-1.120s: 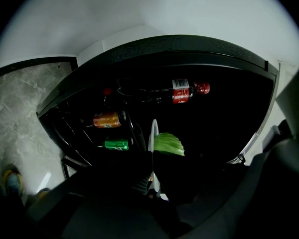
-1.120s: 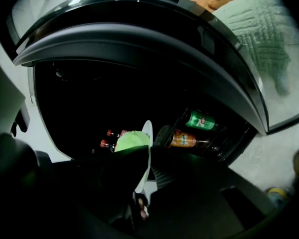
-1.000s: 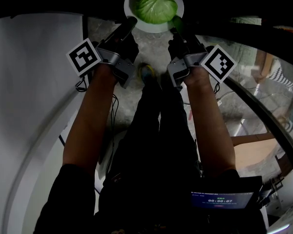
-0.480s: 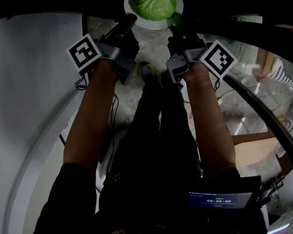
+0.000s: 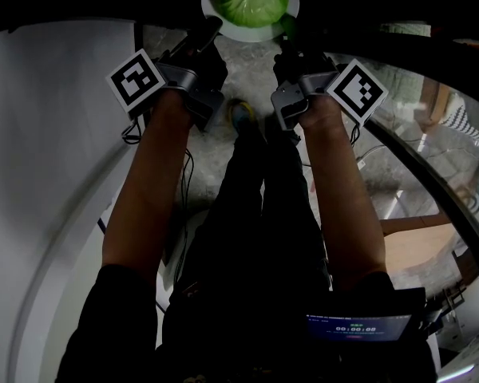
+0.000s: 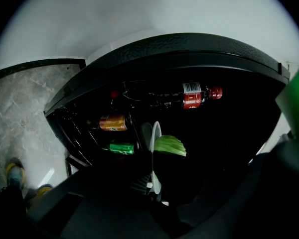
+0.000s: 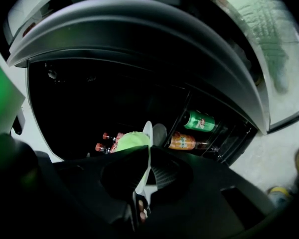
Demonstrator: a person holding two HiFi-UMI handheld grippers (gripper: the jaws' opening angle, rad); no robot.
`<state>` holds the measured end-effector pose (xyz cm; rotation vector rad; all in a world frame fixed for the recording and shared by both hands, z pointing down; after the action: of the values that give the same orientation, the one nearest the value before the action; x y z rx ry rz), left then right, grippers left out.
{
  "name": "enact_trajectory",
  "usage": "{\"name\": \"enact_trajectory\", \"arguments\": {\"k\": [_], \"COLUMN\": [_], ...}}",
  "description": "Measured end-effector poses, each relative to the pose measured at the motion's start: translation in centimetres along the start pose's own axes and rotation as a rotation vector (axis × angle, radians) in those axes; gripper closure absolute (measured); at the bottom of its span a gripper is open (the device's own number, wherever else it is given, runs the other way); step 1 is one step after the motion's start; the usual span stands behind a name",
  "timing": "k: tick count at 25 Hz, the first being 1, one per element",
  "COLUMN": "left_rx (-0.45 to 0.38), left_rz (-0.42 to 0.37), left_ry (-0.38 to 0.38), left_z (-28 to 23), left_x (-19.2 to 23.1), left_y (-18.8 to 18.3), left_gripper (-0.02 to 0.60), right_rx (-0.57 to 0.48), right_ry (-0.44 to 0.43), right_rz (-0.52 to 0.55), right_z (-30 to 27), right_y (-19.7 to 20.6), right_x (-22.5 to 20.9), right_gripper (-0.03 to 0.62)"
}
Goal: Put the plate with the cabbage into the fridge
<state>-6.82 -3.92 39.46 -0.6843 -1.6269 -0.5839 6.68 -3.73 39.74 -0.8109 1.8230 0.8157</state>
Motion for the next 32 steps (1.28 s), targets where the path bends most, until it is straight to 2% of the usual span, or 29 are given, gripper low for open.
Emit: {"name": "enact_trajectory", "arguments": {"k": [8, 16, 25, 32], "left_rx": [-0.029, -0.06, -0.08, -0.076], "left_rz": [0.012, 0.023, 0.025, -0.018], "left_ry": [-0.025, -0.052, -0.059, -0.097], "left_z": [0.02, -0.08, 0.18, 0.7], "left_x": [-0.03, 0.38, 0.23, 0.5], "left_y": [-0.04, -0.22, -0.16, -0.45], "left_gripper": [0.569, 0.569, 0.569, 0.569], "right_rx": [-0.028, -0.056, -0.066, -0.075], "right_ry": [0.015, 0.057, 0.088, 0.132], "right_rz": [0.006, 0.097, 0.134, 0.167], "right_z": [0.12, -0.23, -0.05, -0.06], "right_y": [-0.14, -0.19, -0.02, 0.15], "right_x": [0.2, 0.26, 0.37, 0.54], "right_gripper": [0.579, 0.579, 0.577, 0.56]}}
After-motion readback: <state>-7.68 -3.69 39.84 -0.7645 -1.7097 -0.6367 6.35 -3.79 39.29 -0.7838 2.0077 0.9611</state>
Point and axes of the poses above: the fingertips, and each gripper's own axes: z backward along the fingers, x to its left, y out of its underside, the point moved 1 cm from there along z, backward along the fingers, and after that the axes turned 6 degrees about y, right-handed, at the moved point
